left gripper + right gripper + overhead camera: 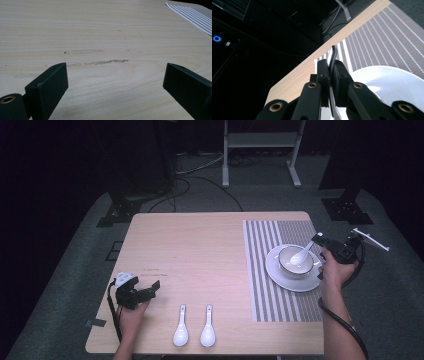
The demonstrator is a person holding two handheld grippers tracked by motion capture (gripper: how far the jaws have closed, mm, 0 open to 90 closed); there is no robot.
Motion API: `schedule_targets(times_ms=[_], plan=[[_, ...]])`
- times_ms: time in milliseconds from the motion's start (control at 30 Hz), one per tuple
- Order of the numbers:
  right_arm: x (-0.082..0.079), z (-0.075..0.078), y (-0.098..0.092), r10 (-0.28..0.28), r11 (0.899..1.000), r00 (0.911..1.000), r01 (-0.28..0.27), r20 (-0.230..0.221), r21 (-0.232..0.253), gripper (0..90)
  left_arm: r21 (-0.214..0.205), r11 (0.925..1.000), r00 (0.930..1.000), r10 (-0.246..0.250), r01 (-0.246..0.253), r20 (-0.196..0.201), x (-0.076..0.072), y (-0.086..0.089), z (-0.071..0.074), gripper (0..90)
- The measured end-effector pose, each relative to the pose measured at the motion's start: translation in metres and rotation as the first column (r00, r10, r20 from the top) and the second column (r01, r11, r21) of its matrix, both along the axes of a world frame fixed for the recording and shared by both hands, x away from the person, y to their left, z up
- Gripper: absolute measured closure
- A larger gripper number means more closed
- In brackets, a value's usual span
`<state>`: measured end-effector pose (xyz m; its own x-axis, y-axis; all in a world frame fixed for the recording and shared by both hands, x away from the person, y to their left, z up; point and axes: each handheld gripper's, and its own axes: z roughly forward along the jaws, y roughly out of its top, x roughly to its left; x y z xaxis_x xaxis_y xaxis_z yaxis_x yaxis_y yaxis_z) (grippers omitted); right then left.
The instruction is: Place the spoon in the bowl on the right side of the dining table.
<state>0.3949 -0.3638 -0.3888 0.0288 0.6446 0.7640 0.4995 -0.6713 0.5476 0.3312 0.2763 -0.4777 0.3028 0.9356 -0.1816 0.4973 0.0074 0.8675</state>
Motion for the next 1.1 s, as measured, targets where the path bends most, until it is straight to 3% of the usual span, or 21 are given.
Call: schedule_targets(times_ms=[400, 867, 1100], plan=[[-0.002, -0.021, -0.01, -0.067, 0.997, 0.9973, 0.067, -0.031, 0.022, 85.1, 0.001, 1.0, 1.0, -0.001, 0.001, 0.001, 0.0, 0.0, 0.0, 4.7], [-0.003, -0.035, -0.012, -0.091, 0.995, 0.9947, 0.093, -0.047, 0.037, 85.1, -0.001, 1.0, 1.0, -0.001, 0.001, 0.001, 0.0, 0.0, 0.0, 4.7], [-0.003, -0.043, -0.012, -0.093, 0.995, 0.9939, 0.094, -0.06, 0.02, 85.0, -0.001, 1.0, 1.0, 0.0, 0.0, 0.0, 0.0, 0.0, 0.0, 4.7]])
